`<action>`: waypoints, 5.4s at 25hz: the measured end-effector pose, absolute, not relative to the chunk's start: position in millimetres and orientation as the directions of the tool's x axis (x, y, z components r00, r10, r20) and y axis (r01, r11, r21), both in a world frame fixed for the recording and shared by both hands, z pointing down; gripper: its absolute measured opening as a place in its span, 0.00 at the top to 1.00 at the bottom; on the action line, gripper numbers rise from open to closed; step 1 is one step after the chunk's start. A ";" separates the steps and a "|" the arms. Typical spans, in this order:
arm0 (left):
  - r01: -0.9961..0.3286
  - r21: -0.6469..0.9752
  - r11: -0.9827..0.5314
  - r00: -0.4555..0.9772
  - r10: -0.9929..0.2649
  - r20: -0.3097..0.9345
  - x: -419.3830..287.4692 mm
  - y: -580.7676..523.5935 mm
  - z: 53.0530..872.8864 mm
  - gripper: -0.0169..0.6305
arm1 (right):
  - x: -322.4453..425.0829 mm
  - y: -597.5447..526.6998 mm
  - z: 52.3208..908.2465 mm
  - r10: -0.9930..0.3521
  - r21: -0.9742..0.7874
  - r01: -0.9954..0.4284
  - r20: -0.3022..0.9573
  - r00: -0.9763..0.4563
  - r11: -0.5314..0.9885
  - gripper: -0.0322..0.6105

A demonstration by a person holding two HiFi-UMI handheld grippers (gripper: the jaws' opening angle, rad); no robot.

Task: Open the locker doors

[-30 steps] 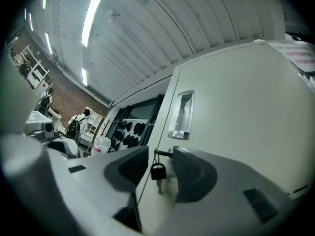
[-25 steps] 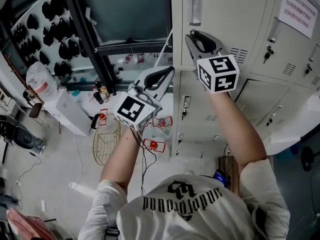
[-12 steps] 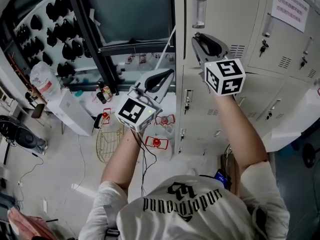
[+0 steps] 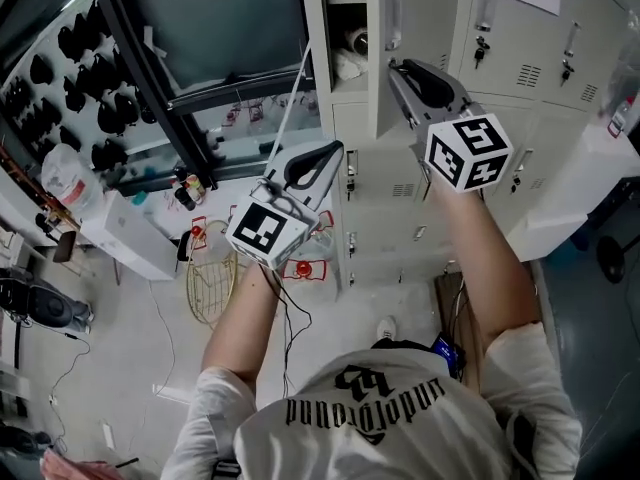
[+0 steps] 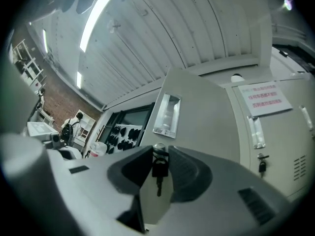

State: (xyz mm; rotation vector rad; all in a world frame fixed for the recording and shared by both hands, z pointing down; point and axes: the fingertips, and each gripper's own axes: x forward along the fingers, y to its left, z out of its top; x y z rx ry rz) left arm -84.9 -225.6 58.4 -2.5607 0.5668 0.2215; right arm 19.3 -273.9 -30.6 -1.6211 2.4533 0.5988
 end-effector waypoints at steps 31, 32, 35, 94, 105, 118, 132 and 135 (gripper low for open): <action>-0.434 -0.382 -0.816 0.896 -0.347 -0.278 138.4 -181.7 65.8 0.96 | 250.5 -191.8 -28.7 -0.762 0.246 -0.817 -0.297 -0.575 0.521 0.77; -0.440 -0.381 -0.813 0.893 -0.353 -0.279 139.3 -180.8 66.9 0.96 | 251.1 -192.2 -28.5 -0.758 0.244 -0.814 -0.298 -0.580 0.526 0.77; -0.453 -0.382 -0.806 0.888 -0.369 -0.275 138.7 -178.0 68.2 0.96 | 250.2 -192.4 -27.7 -0.750 0.244 -0.807 -0.298 -0.591 0.538 0.77; -0.626 -0.130 -0.769 0.780 -0.619 -0.095 195.4 -153.4 270.7 0.96 | 269.9 -186.2 286.0 -0.734 0.107 -0.732 -0.025 -0.679 0.673 0.62; -0.588 -0.183 -0.788 0.808 -0.582 -0.092 193.9 -244.0 273.9 0.96 | 250.3 -303.4 312.1 -0.740 0.101 -0.734 0.028 -0.672 0.671 0.57; -0.590 -0.180 -0.787 0.806 -0.587 -0.076 193.4 -310.6 286.4 0.96 | 226.1 -367.1 339.3 -0.743 0.077 -0.739 0.068 -0.665 0.669 0.53; -0.602 -0.188 -0.776 0.796 -0.601 -0.071 173.6 -312.6 285.9 0.96 | 220.2 -386.5 327.2 -0.791 0.036 -0.790 0.031 -0.611 0.612 0.48; -0.604 -0.184 -0.776 0.795 -0.601 -0.076 173.5 -311.0 286.4 0.96 | 217.6 -384.3 326.5 -0.785 0.029 -0.784 0.026 -0.619 0.620 0.47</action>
